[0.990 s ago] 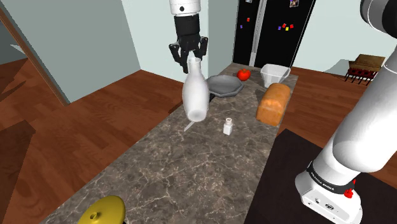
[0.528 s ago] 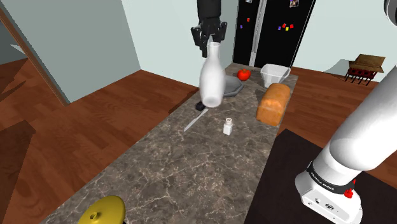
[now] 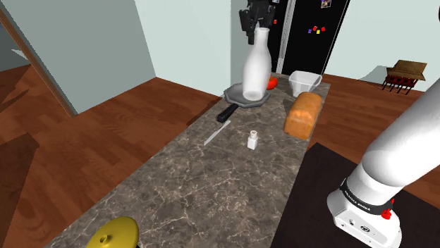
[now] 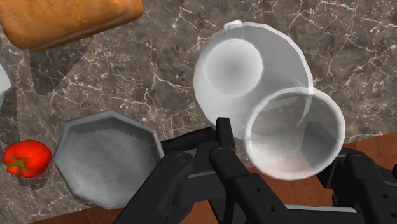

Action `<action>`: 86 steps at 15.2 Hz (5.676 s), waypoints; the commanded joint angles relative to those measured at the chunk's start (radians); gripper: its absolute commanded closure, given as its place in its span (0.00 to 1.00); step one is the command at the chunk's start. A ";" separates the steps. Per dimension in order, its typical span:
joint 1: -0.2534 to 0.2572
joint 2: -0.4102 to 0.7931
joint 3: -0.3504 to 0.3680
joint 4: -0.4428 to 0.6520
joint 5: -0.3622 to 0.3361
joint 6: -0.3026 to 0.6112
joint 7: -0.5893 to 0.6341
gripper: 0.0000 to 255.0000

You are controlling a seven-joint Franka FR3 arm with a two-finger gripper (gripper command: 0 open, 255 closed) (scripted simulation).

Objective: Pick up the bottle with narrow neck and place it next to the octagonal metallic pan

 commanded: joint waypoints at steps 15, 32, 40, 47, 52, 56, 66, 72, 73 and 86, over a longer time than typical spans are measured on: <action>-0.144 0.103 -0.170 0.270 -0.044 -0.167 -0.325 1.00; -0.145 -0.025 -0.171 -0.128 -0.041 0.103 -0.322 1.00; -0.145 -0.053 -0.171 -0.269 -0.041 0.216 -0.321 1.00; -0.145 -0.065 -0.172 -0.377 -0.041 0.311 -0.320 1.00; -0.145 -0.067 -0.172 -0.446 -0.041 0.379 -0.319 1.00; -0.145 -0.065 -0.172 -0.497 -0.041 0.432 -0.318 1.00; -0.145 -0.043 -0.172 -0.610 -0.042 0.566 -0.316 1.00; -0.145 -0.020 -0.172 -0.668 -0.043 0.647 -0.314 1.00; -0.145 -0.018 -0.172 -0.672 -0.043 0.654 -0.314 1.00; -0.145 -0.018 -0.172 -0.672 -0.043 0.654 -0.314 0.00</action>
